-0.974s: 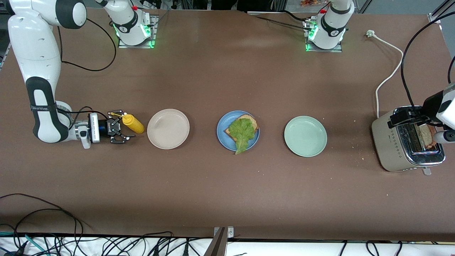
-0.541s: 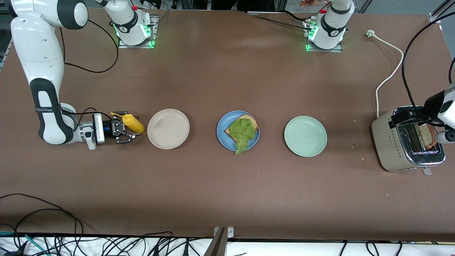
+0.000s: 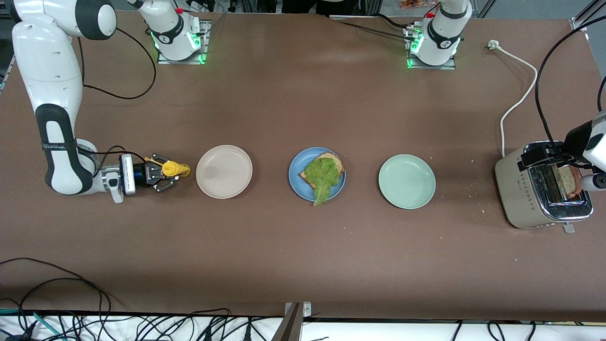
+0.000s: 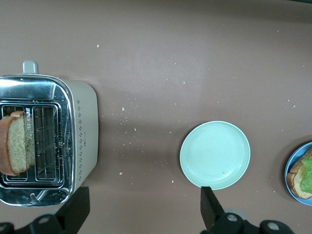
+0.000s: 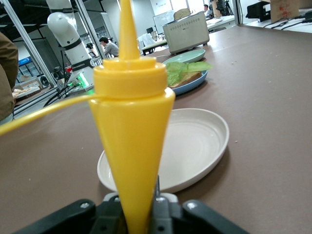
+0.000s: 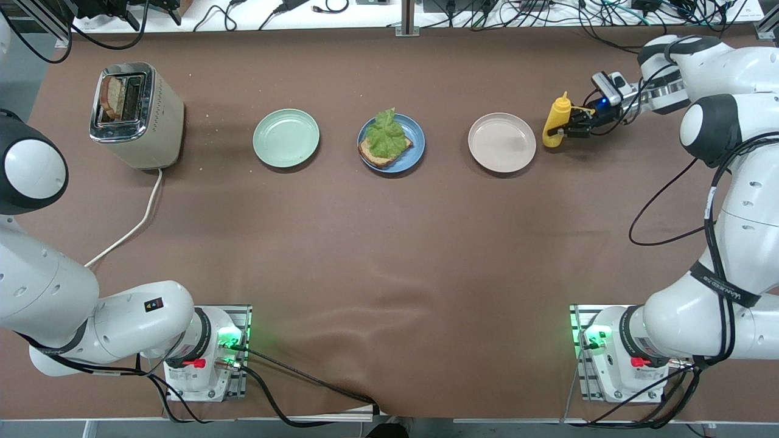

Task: Make sandwich in blue plate with both arms
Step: 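Lift the mustard bottle and tilt it over the blue plate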

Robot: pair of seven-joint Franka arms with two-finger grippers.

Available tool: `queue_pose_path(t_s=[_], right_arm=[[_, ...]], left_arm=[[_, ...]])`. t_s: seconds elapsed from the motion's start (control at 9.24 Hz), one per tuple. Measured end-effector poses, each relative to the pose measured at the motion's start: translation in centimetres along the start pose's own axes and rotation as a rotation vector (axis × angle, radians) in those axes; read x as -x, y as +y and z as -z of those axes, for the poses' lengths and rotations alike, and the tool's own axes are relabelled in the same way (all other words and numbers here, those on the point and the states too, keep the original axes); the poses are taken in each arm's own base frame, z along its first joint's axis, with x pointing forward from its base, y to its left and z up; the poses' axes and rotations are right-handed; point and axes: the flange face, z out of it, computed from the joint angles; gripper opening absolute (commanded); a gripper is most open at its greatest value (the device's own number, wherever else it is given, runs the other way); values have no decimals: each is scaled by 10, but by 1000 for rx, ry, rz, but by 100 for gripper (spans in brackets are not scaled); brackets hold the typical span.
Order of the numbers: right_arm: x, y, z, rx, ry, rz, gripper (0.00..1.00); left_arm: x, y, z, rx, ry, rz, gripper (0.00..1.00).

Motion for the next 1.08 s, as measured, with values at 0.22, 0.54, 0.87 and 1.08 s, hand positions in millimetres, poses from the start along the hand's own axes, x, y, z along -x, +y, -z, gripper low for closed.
queue_pose_path(t_s=[0.22, 0.54, 0.87, 1.08], right_arm=[[-34, 18, 13, -5, -47, -48, 12], [-144, 54, 10, -34, -290, -131, 12], [-244, 69, -64, -27, -584, -216, 12], [-278, 69, -127, 17, -798, -222, 12]], left_arm=[[0, 0, 0, 0, -2, 0, 100], [0, 0, 0, 0, -4, 0, 100], [1, 0, -1, -1, -7, 0, 100], [1, 0, -1, -1, -9, -1, 100]])
